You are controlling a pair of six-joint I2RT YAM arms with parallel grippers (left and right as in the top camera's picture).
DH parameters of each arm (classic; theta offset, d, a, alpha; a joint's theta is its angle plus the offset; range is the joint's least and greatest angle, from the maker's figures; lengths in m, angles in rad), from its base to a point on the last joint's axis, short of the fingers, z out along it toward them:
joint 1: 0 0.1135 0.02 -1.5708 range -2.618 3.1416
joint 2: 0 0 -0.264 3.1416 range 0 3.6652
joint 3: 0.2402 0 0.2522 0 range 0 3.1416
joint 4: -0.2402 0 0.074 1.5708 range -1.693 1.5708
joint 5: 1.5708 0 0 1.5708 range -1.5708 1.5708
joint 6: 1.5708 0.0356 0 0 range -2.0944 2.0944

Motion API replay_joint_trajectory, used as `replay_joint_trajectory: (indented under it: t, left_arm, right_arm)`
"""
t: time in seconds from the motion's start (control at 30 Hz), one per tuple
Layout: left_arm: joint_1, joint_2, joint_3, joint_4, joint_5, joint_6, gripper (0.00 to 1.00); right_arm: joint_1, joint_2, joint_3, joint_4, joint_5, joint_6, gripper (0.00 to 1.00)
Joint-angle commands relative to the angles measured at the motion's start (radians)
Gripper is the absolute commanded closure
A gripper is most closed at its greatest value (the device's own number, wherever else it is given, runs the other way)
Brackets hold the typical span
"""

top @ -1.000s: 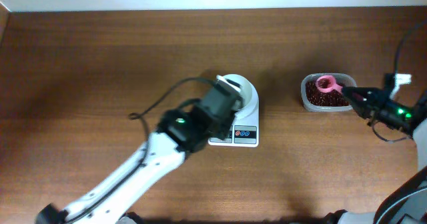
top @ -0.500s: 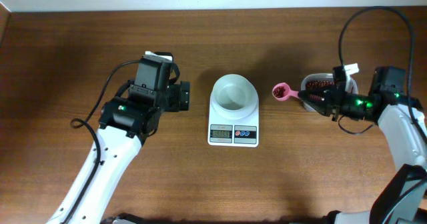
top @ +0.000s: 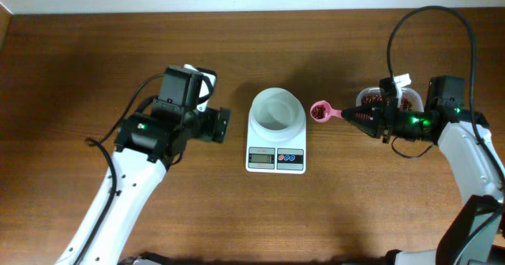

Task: Scoop and weigh 50g on scale
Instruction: 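Pull the left gripper back from the scale to its side, then carry the filled scoop with the right gripper over the white bowl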

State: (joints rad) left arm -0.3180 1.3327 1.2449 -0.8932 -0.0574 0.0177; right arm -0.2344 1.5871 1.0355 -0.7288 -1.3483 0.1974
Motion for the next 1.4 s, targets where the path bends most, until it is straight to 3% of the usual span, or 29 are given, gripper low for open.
replay_joint_trajectory:
  t: [0.0, 0.17, 0.27, 0.33, 0.4, 0.47, 0.53, 0.73, 1.0, 1.37]
  left_arm:
    - [0.005, -0.015, 0.092, -0.09, 0.212, 0.303, 0.01]
    - [0.005, -0.015, 0.198, -0.332, 0.299, 0.496, 0.01]
    - [0.005, -0.015, 0.274, -0.407, 0.269, 0.507, 0.01]
    - [0.005, -0.015, 0.288, -0.414, 0.207, 0.507, 0.01]
    - [0.005, -0.015, 0.288, -0.417, 0.277, 0.507, 0.01]
    - [0.005, -0.031, 0.288, -0.434, 0.381, 0.607, 0.01]
    - [0.016, -0.07, 0.288, -0.44, 0.415, 0.62, 0.01]
    - [0.038, -0.124, 0.273, -0.481, 0.349, 0.65, 0.01]
    - [0.042, -0.122, 0.066, -0.396, 0.353, 0.661, 0.01]
    - [0.042, -0.121, 0.064, -0.38, 0.357, 0.661, 0.01]
  right_arm:
    - [0.008, 0.007, -0.005, 0.003, -0.04, -0.03, 0.96]
    - [0.008, 0.007, -0.005, 0.003, -0.04, -0.031, 0.96]
    - [0.008, 0.007, -0.005, 0.003, -0.04, -0.038, 0.96]
    - [0.008, 0.007, -0.005, 0.003, -0.039, -0.064, 0.96]
    - [0.013, 0.007, -0.005, 0.002, -0.04, -0.079, 0.96]
    - [0.013, 0.007, -0.005, 0.002, -0.039, -0.09, 0.96]
    - [0.013, 0.007, -0.005, 0.002, -0.04, -0.09, 0.96]
    - [0.013, 0.007, -0.005, 0.002, -0.039, -0.116, 0.96]
    - [0.013, 0.007, -0.005, 0.003, -0.031, -0.116, 0.96]
    - [0.013, 0.007, -0.005, 0.01, -0.032, -0.116, 0.96]
